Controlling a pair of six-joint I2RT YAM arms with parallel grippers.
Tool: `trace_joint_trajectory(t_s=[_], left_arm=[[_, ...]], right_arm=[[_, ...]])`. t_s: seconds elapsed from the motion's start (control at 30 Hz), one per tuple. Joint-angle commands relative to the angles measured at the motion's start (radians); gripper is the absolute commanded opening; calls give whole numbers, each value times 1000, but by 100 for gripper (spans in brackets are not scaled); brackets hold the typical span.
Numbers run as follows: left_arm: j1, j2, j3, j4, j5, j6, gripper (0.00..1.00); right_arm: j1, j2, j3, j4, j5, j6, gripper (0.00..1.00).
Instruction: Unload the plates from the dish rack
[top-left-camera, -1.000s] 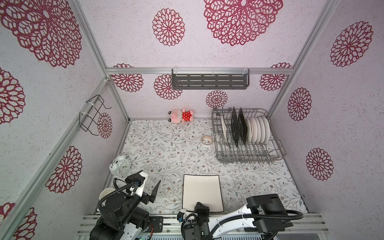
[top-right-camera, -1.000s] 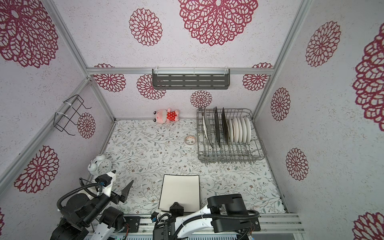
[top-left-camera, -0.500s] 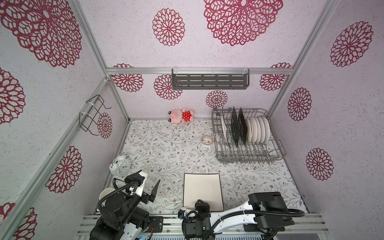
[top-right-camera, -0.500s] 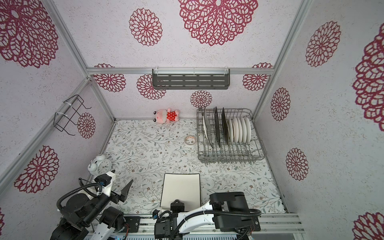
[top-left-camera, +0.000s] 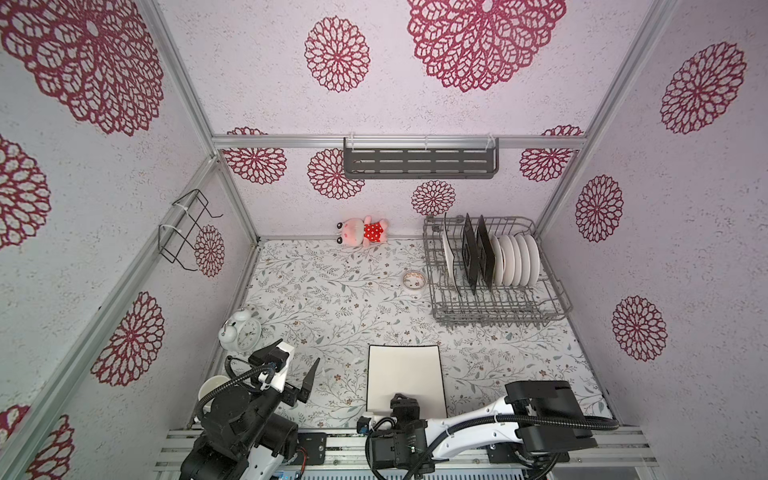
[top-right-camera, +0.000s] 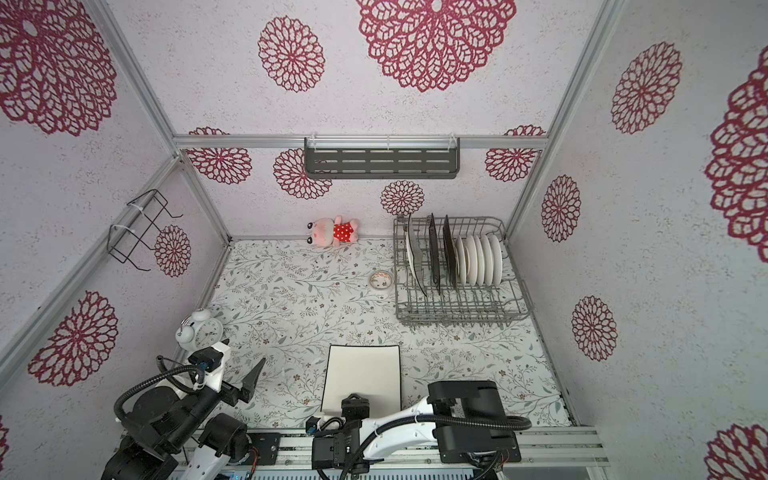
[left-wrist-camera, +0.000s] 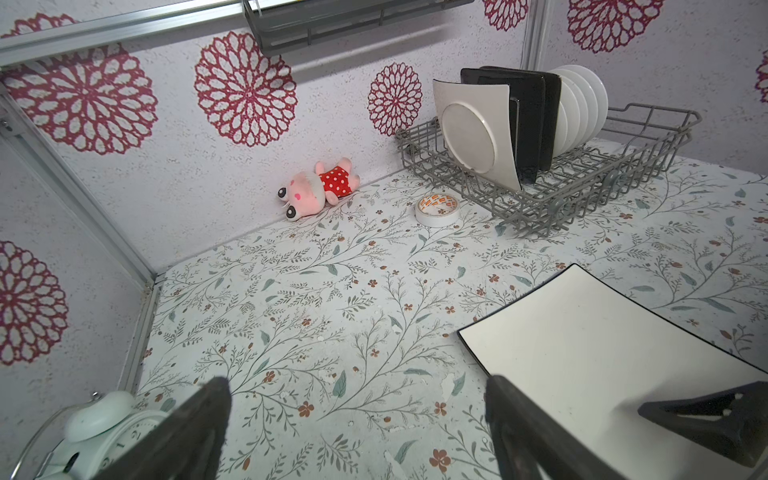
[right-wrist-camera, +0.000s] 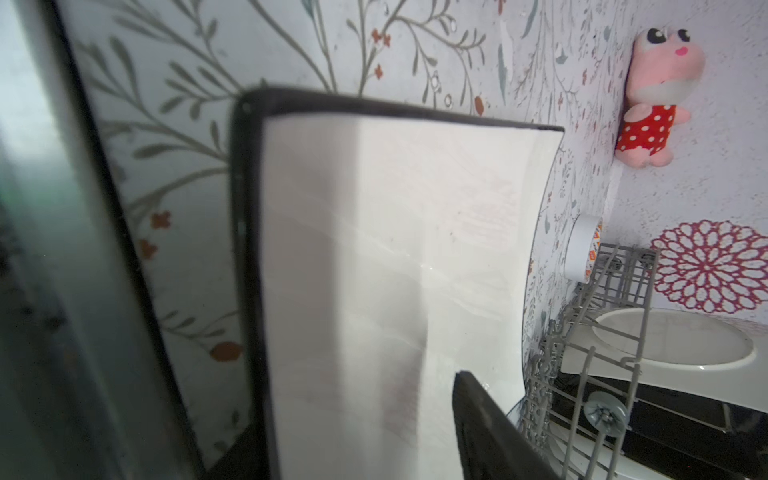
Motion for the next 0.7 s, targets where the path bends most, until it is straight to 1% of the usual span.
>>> trace_joint_trajectory(t_s=[0.0,0.33,0.37,0.4,0.43,0.67], left_arm=[[-7,-14,-8,28,-7,11,97],[-8,-14,-7,27,-20,7,97],[-8,-14,-6,26,-20,6,97],[-8,-14,-6,25,-19,7,97],[-7,-14,-8,27,-20,10,97],[-8,-14,-6,28,-33,6,97]], right_arm=[[-13,-38,-33,-21,-58,-29,62],[-38,-44,-43,12,-109,-78,65],[-39,-43,-44,13,-115,-84,67],[-42,-42,-45,15,-113,-89,71],[-44,-41,-46,14,-111,-91,74],[-54,-37,-54,14,-126,-120,77]])
